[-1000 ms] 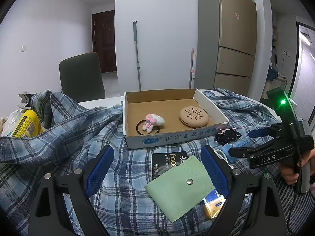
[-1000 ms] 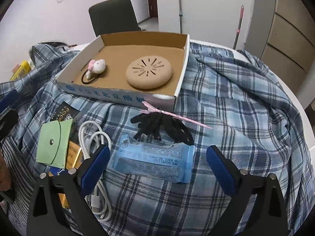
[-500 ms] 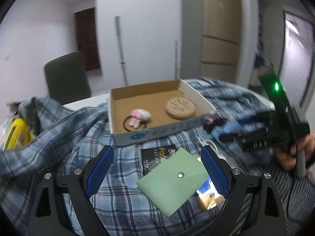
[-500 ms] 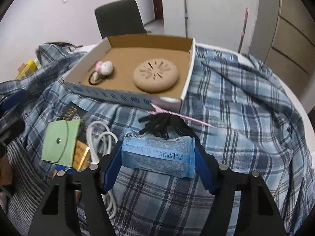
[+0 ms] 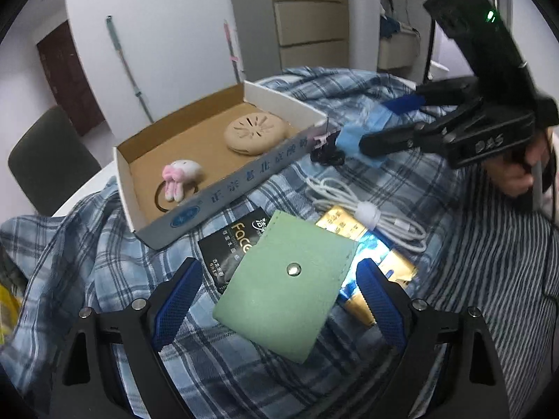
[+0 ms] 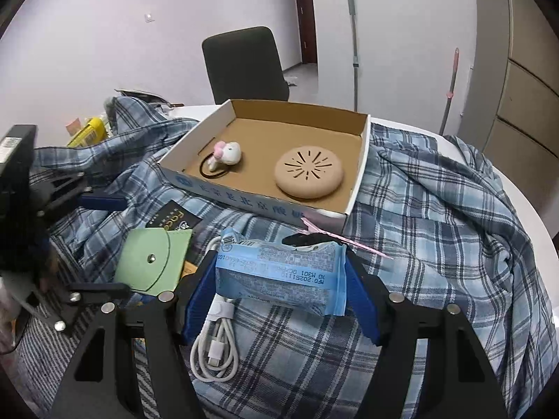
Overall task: Organize soft objects
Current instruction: 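Grasp the green felt pouch with the left tool while the right tool holds the wipes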
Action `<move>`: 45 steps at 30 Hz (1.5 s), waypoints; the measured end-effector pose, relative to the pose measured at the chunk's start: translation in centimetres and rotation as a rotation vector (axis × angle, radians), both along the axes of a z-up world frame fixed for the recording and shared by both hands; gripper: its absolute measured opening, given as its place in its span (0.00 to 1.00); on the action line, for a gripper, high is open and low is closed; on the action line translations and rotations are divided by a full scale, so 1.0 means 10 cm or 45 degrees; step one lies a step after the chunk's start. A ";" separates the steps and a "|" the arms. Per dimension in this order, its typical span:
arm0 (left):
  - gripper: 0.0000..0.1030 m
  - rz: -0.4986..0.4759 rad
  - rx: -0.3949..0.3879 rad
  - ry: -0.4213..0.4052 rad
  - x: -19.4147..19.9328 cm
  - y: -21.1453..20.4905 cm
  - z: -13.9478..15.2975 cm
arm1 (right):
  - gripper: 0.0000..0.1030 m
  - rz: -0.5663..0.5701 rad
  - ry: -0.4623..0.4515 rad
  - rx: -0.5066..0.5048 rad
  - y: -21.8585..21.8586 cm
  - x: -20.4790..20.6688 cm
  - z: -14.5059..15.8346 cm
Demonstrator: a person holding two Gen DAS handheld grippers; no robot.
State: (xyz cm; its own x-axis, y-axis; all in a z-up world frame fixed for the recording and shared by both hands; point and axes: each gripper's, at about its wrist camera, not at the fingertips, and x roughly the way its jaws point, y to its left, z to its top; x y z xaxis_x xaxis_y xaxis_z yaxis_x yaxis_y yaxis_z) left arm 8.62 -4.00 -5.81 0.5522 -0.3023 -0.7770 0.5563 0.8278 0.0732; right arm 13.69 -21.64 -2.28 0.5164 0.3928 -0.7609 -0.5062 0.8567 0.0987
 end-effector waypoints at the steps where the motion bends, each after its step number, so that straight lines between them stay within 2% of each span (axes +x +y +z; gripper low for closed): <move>1: 0.89 -0.015 0.006 0.016 0.03 0.00 -0.02 | 0.66 0.005 -0.002 0.003 0.00 -0.01 0.01; 8: 0.89 -0.077 0.008 0.156 0.16 -0.01 -0.20 | 0.66 0.037 -0.009 0.011 0.02 -0.06 0.03; 12: 0.89 -0.075 0.001 0.181 0.19 -0.02 -0.25 | 0.66 0.048 -0.009 0.010 0.02 -0.07 0.03; 15: 0.81 -0.053 -0.007 0.182 0.21 0.01 -0.25 | 0.66 0.050 -0.009 0.005 0.03 -0.07 0.03; 19: 0.77 -0.057 -0.028 0.177 0.19 0.02 -0.22 | 0.66 0.049 -0.010 0.000 0.03 -0.07 0.03; 20: 0.73 -0.062 -0.028 0.169 0.18 0.02 -0.21 | 0.66 0.049 -0.010 0.000 0.03 -0.07 0.03; 21: 0.52 -0.061 -0.022 0.154 0.15 0.02 -0.19 | 0.66 0.048 -0.011 0.000 0.03 -0.07 0.03; 22: 0.39 -0.054 -0.016 0.124 0.12 0.01 -0.16 | 0.66 0.046 -0.013 -0.001 0.03 -0.07 0.03; 24: 0.29 -0.020 -0.065 0.092 0.07 0.04 -0.07 | 0.66 0.042 -0.015 0.001 0.02 -0.06 0.04; 25: 0.28 0.005 -0.106 0.092 0.05 0.06 -0.01 | 0.66 0.043 -0.014 0.003 0.02 -0.06 0.04; 29: 0.29 -0.034 -0.092 0.064 -0.10 -0.01 0.08 | 0.66 0.046 -0.017 0.003 0.01 -0.06 0.04; 30: 0.33 -0.057 -0.089 0.079 -0.13 -0.04 0.08 | 0.66 0.048 -0.016 0.003 0.02 -0.06 0.04; 31: 0.56 -0.088 -0.089 0.108 -0.18 -0.06 0.08 | 0.66 0.049 -0.016 0.003 0.02 -0.06 0.04; 33: 0.83 -0.128 -0.059 0.136 -0.19 -0.12 0.05 | 0.67 0.050 -0.017 0.002 0.02 -0.06 0.04; 36: 0.83 -0.200 0.015 0.052 -0.24 -0.21 0.05 | 0.67 0.055 -0.016 0.002 0.02 -0.07 0.04; 41: 0.83 -0.229 0.019 0.139 -0.06 -0.29 0.00 | 0.67 0.074 -0.011 0.002 0.03 -0.07 0.05; 45: 0.83 -0.305 0.074 0.178 -0.04 -0.39 -0.10 | 0.67 0.092 -0.014 0.001 0.05 -0.09 0.05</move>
